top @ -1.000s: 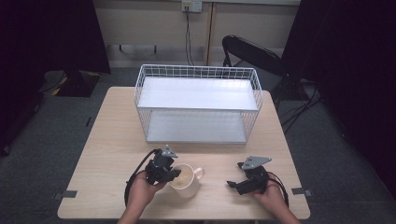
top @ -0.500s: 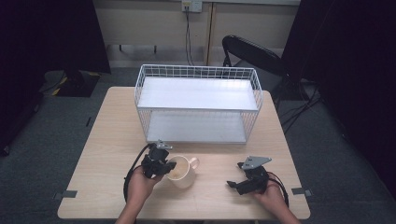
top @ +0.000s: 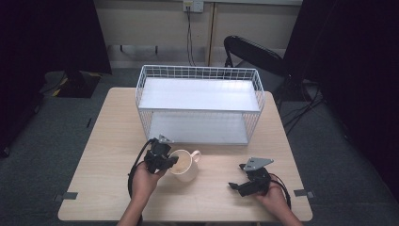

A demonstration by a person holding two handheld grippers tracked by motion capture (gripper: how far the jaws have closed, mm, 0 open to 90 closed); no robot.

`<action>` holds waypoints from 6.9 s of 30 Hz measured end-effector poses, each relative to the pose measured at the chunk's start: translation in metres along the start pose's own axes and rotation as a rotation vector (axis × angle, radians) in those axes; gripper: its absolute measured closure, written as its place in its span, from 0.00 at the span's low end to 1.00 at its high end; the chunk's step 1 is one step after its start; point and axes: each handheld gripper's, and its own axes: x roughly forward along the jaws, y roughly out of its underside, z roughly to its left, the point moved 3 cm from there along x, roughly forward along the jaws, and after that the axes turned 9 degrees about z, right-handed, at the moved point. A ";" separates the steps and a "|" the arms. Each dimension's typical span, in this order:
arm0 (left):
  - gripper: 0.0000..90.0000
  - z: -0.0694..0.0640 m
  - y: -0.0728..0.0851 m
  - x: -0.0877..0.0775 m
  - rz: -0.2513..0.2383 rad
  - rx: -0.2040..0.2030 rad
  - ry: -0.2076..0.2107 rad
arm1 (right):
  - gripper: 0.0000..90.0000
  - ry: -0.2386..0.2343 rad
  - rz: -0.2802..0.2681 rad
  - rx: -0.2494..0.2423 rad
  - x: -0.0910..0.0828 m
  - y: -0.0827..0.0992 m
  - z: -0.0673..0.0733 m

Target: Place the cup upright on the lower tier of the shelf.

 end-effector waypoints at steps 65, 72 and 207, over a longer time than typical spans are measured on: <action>0.93 0.031 -0.041 0.013 -0.217 -0.150 -0.226 | 0.14 0.000 0.000 0.000 0.000 0.000 0.000; 0.93 0.033 -0.043 0.013 -0.239 -0.161 -0.264 | 0.14 0.000 0.000 0.000 0.000 0.000 0.000; 0.35 0.019 -0.029 -0.013 -0.437 -0.192 -0.197 | 0.14 0.001 0.000 0.002 0.000 0.000 0.000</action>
